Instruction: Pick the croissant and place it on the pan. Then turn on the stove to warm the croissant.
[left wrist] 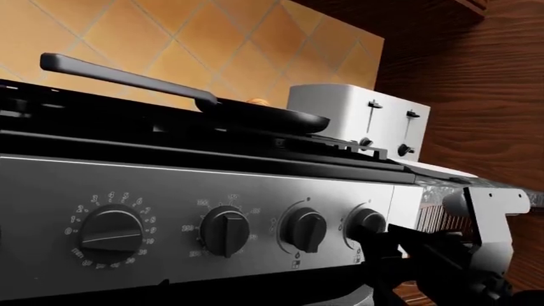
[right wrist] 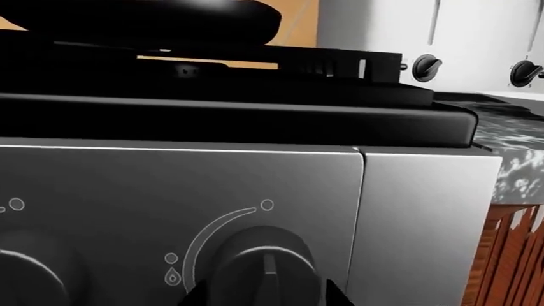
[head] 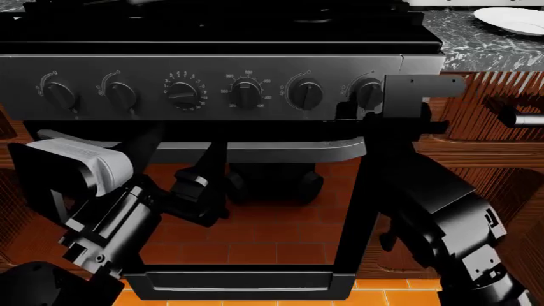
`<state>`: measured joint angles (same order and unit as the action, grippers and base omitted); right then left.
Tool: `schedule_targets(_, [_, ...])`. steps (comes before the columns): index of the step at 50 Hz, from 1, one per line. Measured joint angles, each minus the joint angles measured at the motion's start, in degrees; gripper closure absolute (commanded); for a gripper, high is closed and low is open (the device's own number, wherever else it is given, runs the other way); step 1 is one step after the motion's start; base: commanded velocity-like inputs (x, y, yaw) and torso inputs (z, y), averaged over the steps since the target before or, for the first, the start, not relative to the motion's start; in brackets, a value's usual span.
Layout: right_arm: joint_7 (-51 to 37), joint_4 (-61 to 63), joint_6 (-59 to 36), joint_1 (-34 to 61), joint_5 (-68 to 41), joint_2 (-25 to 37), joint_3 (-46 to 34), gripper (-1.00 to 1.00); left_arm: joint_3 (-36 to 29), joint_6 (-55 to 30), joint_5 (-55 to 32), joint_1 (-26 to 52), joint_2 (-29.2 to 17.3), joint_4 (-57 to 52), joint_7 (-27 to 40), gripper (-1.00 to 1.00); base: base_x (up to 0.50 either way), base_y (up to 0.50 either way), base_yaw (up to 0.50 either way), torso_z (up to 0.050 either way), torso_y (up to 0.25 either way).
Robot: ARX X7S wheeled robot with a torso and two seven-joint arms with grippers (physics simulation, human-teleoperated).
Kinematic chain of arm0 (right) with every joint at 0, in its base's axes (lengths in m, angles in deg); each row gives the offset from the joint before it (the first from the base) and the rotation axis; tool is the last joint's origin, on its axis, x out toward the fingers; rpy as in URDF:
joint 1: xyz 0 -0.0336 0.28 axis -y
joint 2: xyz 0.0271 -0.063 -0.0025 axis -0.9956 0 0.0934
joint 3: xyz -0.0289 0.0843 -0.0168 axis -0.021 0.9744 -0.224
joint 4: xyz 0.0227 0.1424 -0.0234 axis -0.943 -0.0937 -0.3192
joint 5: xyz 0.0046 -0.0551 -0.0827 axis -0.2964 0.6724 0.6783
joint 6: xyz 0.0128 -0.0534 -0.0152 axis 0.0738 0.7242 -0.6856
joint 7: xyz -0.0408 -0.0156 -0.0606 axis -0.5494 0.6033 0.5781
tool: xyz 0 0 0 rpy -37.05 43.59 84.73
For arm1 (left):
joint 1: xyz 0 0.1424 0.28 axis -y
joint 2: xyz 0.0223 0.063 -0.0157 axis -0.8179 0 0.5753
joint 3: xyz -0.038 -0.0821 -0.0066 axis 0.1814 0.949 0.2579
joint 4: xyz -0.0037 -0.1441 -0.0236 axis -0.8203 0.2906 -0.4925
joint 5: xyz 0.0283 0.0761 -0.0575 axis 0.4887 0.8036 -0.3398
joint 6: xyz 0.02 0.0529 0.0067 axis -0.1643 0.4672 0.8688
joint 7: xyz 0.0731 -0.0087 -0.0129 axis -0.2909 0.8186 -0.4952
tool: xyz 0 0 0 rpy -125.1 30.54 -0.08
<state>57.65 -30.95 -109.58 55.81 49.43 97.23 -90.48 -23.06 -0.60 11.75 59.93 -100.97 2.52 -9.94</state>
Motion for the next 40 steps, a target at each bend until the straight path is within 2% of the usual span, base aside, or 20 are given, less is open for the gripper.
schedule_targets(40, [0.5, 0.6, 0.14, 0.34, 2.56, 1.25, -3.45, 1.0, -0.72, 0.79, -0.16, -0.25, -0.48, -0.04, 0.4, -1.0, 0.0, 0.0, 0.0, 0.0, 0.0])
